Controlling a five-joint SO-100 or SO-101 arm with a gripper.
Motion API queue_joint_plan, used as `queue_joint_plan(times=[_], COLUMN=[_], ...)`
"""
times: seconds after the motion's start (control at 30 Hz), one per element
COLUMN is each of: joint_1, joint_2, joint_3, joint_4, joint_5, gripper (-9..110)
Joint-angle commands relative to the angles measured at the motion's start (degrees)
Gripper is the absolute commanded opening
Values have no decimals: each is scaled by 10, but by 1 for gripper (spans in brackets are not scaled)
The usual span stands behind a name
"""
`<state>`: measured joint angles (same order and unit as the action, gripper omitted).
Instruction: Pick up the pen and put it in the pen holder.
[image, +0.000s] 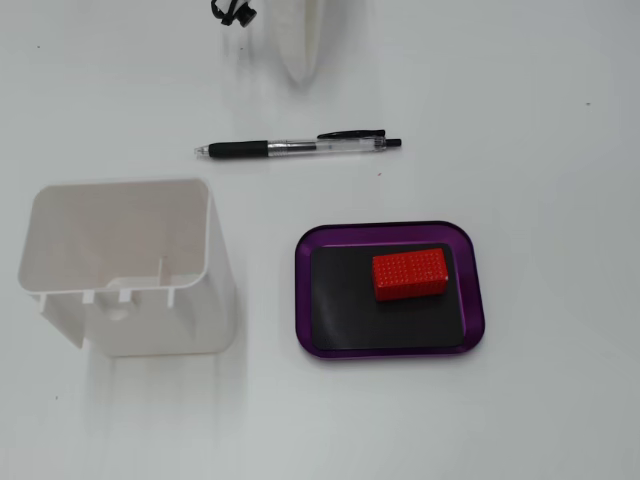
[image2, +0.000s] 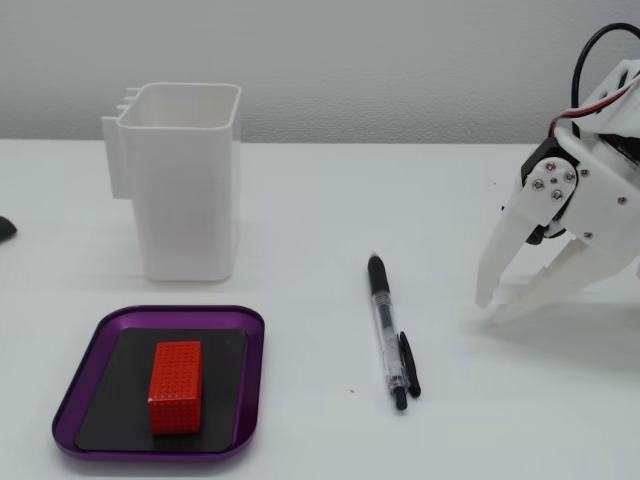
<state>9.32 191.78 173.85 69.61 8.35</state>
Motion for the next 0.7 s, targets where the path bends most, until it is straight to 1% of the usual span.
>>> queue_joint_plan(times=[0.0, 0.33, 0.43, 0.5, 0.67], joint_1=[-3, 4, 5, 5, 5], joint_2=[31, 30, 25, 22, 18], joint_3=[0, -5, -29, -59, -152], joint_4=[-7, -8, -8, -9, -46], joint_5=[-2, -4, -11, -49, -205], gripper=[0, 0, 0, 0, 0])
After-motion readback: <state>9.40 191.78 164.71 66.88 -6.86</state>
